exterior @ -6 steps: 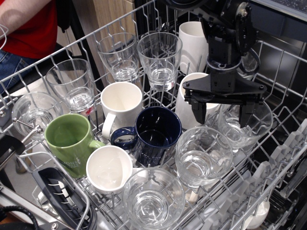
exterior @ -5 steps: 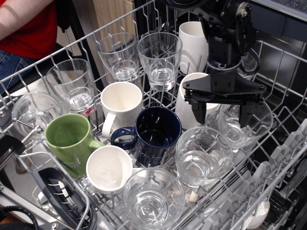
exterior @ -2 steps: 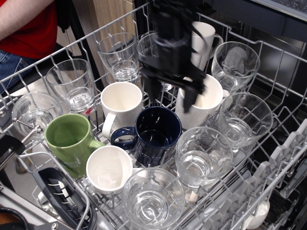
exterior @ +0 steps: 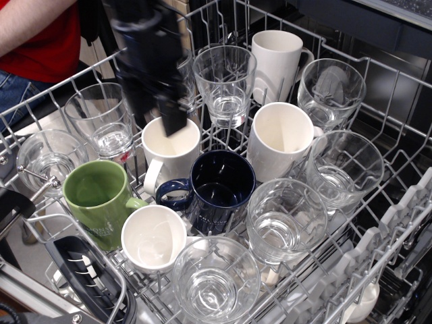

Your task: Pick up green mug

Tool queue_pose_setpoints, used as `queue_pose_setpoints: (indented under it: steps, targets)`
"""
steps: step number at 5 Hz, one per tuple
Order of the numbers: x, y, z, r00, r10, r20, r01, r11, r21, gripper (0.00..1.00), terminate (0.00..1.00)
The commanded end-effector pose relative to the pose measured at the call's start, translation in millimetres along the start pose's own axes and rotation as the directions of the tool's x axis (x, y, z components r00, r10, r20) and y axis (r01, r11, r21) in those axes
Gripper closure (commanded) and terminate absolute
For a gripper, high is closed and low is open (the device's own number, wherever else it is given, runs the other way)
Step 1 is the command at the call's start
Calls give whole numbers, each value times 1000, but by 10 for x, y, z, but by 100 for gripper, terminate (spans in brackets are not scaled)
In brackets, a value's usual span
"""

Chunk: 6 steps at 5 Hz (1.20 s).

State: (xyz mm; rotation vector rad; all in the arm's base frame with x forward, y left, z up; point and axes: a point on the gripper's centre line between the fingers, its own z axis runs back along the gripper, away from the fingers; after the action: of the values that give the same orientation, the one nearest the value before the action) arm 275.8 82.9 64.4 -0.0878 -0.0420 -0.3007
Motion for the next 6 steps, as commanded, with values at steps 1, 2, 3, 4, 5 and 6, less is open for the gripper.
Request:
queue_pose_setpoints:
  steps: [1,2,3,4,5,6]
  targets:
    - [43,524,-82,975,-208,-73,213,975,63,0,0]
    - [-5,803,-136,961,-274,-47,276,959,60,0,0]
    - [-13,1005,-217,926,-363,-106,369,928,54,0,0]
    - [-21,1193,-404,883,-442,-159,453,890,39,0,0]
    - [-26,1301,-583,849,-484,-214,498,867,15,0,0]
    - [-77,1325,-747,824,-521,-221,535,845,4,0,0]
